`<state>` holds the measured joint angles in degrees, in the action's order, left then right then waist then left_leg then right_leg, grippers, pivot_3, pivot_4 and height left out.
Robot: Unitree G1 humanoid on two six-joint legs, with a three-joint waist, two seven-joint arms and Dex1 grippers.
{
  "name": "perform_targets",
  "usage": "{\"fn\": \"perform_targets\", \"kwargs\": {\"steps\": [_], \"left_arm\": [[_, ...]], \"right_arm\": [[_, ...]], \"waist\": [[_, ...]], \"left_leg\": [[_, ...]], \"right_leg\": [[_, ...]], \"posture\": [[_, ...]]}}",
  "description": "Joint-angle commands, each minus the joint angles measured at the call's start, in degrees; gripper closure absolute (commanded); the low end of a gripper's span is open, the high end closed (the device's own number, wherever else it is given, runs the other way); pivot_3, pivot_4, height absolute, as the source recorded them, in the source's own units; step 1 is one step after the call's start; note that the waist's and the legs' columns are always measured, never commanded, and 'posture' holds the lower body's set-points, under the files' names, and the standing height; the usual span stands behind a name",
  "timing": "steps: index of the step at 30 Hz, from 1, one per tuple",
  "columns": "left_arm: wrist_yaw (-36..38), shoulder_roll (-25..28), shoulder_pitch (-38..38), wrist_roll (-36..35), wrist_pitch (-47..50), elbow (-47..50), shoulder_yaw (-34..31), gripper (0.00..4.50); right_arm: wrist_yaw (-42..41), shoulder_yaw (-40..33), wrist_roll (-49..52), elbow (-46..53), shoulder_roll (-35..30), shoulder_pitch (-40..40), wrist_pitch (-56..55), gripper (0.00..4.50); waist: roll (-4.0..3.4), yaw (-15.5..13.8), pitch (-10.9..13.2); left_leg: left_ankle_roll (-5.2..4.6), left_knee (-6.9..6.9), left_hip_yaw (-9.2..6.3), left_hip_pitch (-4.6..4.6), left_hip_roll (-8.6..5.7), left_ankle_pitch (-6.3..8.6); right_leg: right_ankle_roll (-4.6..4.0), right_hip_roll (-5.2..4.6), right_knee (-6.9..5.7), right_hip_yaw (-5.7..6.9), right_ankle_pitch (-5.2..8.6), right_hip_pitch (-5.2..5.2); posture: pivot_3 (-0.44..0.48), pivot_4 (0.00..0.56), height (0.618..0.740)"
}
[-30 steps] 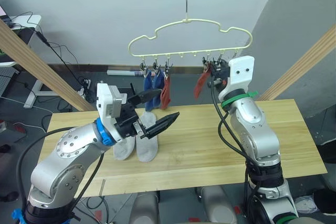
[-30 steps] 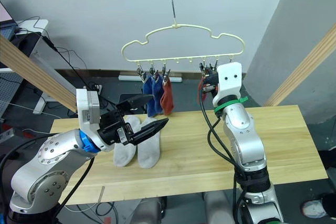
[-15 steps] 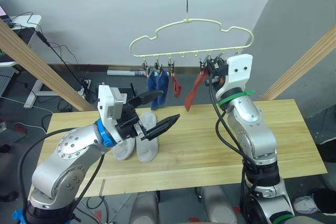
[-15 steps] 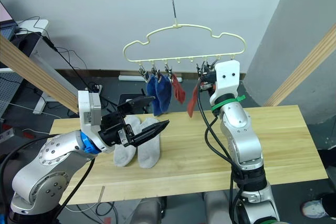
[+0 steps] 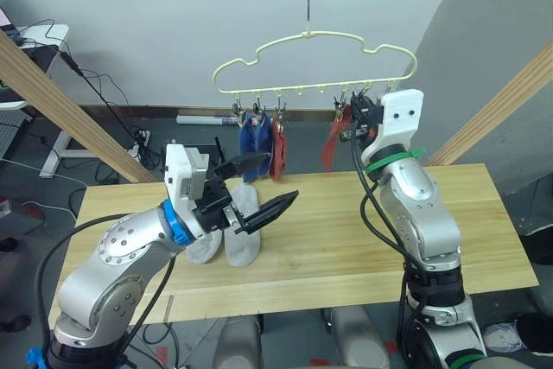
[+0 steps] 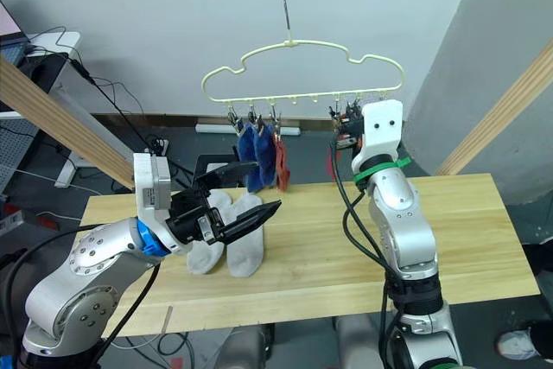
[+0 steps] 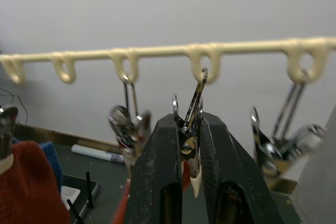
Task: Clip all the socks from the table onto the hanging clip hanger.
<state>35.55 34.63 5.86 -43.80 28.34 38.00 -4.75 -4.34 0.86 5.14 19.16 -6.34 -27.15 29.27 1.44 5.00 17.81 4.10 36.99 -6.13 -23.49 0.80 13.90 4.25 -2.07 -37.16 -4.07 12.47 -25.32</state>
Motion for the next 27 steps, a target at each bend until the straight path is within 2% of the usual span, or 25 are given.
{"fn": "perform_targets", "kwargs": {"steps": [1,8,9,12,14,18,24,27], "left_arm": [[0.5,0.1,-0.8,0.4,-0.6,1.9,0.0,0.00],[1.2,2.3,-4.7,2.1,1.1,-1.7,-0.8,0.00],[1.7,3.2,-6.3,3.3,1.3,-3.7,-0.9,0.00],[3.6,7.1,-11.0,12.3,-2.1,-13.5,-0.7,0.00],[4.7,8.7,-11.6,17.0,-5.6,-18.7,-0.1,0.00],[4.1,9.1,-8.8,25.6,-12.6,-30.6,1.0,0.00],[4.7,7.7,-5.4,30.3,-14.5,-39.2,2.0,0.00],[4.6,5.1,2.8,33.3,-18.7,-48.1,3.9,0.00]], "right_arm": [[-5.7,-3.0,6.2,4.9,-2.6,0.5,4.5,4.36],[-12.5,-10.9,20.8,7.5,-7.9,-0.9,17.4,4.36],[-13.7,-13.7,25.5,6.8,-8.7,-2.0,21.4,4.36],[-16.2,-22.7,41.4,1.7,-11.8,-7.4,36.3,4.36],[-16.1,-25.0,47.0,0.1,-13.1,-9.4,41.6,4.36],[-15.7,-26.3,54.1,-1.1,-15.0,-10.8,47.6,4.36],[-11.9,-27.5,60.2,-2.8,-15.5,-12.3,49.3,4.36],[-11.7,-25.7,59.4,-2.9,-16.8,-12.0,48.2,4.36]], "waist": [[0.00,0.0,0.0],[0.00,0.0,0.0],[0.00,0.1,0.0],[-0.02,0.3,0.0],[-0.03,0.3,0.0],[-0.03,0.1,0.0],[-0.03,0.1,0.0],[-0.09,-0.1,0.1]], "left_leg": [[0.00,0.00,-0.01,0.00,0.00,0.00],[-0.01,0.00,0.00,0.05,0.00,0.00],[-0.01,0.01,0.00,0.05,0.00,0.00],[-0.02,0.00,0.04,0.09,0.00,-0.01],[-0.05,-0.02,0.04,0.12,0.02,-0.02],[-0.07,-0.07,0.02,0.09,0.03,-0.02],[-0.07,-0.06,0.07,0.00,0.01,-0.02],[-0.07,-0.05,0.02,-0.02,0.00,-0.02]], "right_leg": [[0.00,0.00,0.00,0.01,0.00,0.00],[0.00,0.00,-0.04,0.00,0.00,0.04],[0.00,0.00,-0.04,0.00,0.00,0.05],[-0.01,0.01,-0.05,-0.02,0.00,0.05],[-0.06,0.03,-0.07,-0.01,0.01,0.04],[-0.11,0.05,-0.05,0.02,0.04,0.02],[-0.05,-0.01,0.06,0.00,0.00,0.00],[-0.05,-0.01,0.02,0.04,0.00,-0.01]], "posture": [[-0.104,0.288,0.740],[-0.114,0.293,0.740],[-0.119,0.294,0.740],[-0.122,0.296,0.740],[-0.124,0.297,0.740],[-0.125,0.301,0.740],[-0.133,0.303,0.740],[-0.141,0.303,0.740]]}}
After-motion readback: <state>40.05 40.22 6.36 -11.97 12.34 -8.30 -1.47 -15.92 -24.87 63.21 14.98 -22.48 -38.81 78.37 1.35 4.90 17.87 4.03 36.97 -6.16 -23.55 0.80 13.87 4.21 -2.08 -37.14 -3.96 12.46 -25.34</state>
